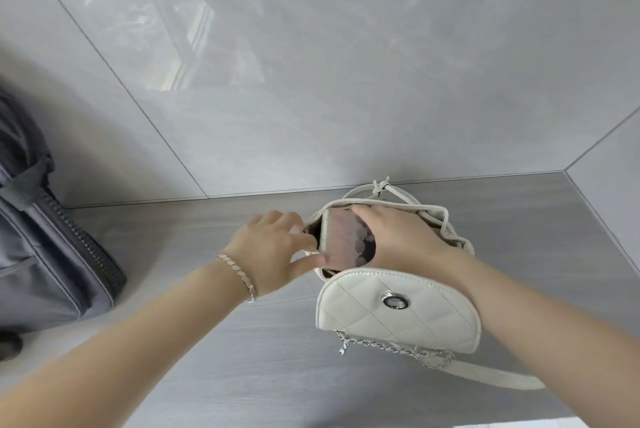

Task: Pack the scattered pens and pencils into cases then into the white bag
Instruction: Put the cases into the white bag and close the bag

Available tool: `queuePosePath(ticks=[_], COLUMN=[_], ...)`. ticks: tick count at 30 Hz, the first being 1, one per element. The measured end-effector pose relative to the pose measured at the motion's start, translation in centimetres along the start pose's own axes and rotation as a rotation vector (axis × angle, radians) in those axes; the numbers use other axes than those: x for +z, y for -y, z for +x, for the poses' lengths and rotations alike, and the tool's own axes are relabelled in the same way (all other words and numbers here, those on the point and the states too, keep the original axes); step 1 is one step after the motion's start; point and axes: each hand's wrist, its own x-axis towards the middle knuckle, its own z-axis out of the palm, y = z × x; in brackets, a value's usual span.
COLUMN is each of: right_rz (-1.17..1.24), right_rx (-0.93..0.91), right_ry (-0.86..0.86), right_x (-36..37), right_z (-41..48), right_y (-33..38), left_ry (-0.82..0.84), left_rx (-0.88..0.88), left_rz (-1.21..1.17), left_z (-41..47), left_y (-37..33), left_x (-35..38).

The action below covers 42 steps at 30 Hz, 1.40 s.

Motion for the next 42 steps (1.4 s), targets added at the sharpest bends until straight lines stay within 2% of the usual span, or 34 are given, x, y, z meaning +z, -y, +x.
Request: queuePosePath(ticks=[3,5,7,9,15,19,22,24,26,28,30,33,36,40,42], right_rz=[-0.016,-0.019,-0.020,0.011,-0.037,-0.217,-0.213,-0.150,-0.084,-0.028,-0.090,-0.250,-0.333,-0.386,-0.390], right_rx=[-0.010,-0.010,0.001,-0.007,0.006,-0.001,0.001,-0.008,-0.008,0.018,0.016,-0.037,-0.003,0.049,-0.039], right_ry=[-0.051,-0.047,-0.040,-0.050,-0.037,0.004,-0.012,-0.050,-0.106,-0.137,-0.161,-0.237,-0.279,-0.253,-0.233], right_x=[0.5,0.6,0.7,0.6,0.5,1.9,2.2,2.1,2.1,2.3,2.9,4.1,4.4,4.9,5.1], right_z=[-0.6,-0.9,-0.9,-0.8,-1.5,-1.0,-0.9,-1.1,-1.4,-1.5,-1.5,-1.6,-1.3,-0.9,-1.0], right_y=[0.1,0.2,0.4,0.5,0.3,0.9,0.9,0.7,0.4,0.2,0.2,0.0,-0.2,0.3,0.6], left_ry=[0.341,0.397,0.416,0.453,0.378,0.231,0.088,-0.045,-0.085,-0.023,0.052,0.020,0.011,0.040,0.050], left_rx=[-0.266,-0.363,-0.373,-0.388,-0.423,-0.437,-0.472,-0.369,-0.273,-0.295,-0.402,-0.499,-0.495,-0.530,-0.549], left_rz=[-0.375,-0.571,-0.718,-0.760,-0.576,-0.429,-0.318,-0.172,-0.057,-0.077,-0.187,-0.265,-0.326,-0.353,-0.350], left_z=[-0.5,-0.6,-0.5,-0.3,-0.8,-0.8,0.2,1.0,1.1,1.2,1.2,1.6,1.5,1.4,1.5], left_y=[-1.2,-1.7,-2.0,-2.0,-2.6,-3.4,-3.4,-3.4,-3.5,-3.5,-4.0,-4.8,-4.7,-5.0,-5.3], left_x=[0.6,1.2,1.1,0.5,0.9,1.5,1.3,0.9,0.5,1.0,1.7,1.8,2.0,1.7,1.7])
